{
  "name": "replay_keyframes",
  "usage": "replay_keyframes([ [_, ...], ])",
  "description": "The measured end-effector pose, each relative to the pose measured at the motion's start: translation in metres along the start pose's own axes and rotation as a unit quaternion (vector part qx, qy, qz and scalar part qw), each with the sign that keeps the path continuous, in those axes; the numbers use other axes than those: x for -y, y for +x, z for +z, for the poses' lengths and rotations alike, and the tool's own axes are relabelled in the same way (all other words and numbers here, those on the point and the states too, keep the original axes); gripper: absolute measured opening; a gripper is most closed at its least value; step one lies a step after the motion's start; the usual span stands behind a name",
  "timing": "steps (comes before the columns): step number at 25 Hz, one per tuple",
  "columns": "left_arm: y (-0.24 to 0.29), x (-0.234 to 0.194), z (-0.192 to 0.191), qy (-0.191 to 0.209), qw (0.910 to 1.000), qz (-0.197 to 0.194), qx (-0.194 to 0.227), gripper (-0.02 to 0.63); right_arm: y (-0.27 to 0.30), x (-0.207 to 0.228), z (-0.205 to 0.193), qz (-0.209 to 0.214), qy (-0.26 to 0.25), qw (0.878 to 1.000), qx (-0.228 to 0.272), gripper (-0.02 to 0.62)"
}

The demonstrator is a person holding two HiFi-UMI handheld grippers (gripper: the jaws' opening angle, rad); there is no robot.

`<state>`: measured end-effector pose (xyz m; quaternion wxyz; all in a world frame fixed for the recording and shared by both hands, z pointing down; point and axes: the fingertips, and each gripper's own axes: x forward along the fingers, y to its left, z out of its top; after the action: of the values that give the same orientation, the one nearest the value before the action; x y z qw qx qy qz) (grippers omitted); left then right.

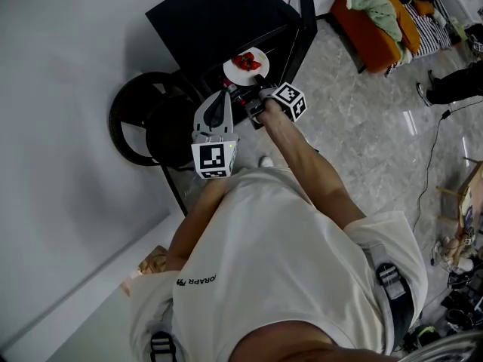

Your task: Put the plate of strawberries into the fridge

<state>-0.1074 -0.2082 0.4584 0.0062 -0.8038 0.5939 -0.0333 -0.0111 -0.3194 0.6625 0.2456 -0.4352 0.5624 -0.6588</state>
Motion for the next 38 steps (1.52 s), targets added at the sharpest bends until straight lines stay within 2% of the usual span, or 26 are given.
replay_keyframes([
  [13, -0.002, 0.001, -0.001, 0.004, 1.0, 0.0, -0.002, 0.002, 0.021, 0.01, 0.003, -0.012, 0.019, 1.0, -0.002, 0.02],
  [38, 0.007, -0.002, -0.01, -0.011, 0.9997, -0.009, -0.021, 0.002, 0.061, 0.007, 0.015, -0.015, 0.002, 1.0, -0.008, 0.02],
])
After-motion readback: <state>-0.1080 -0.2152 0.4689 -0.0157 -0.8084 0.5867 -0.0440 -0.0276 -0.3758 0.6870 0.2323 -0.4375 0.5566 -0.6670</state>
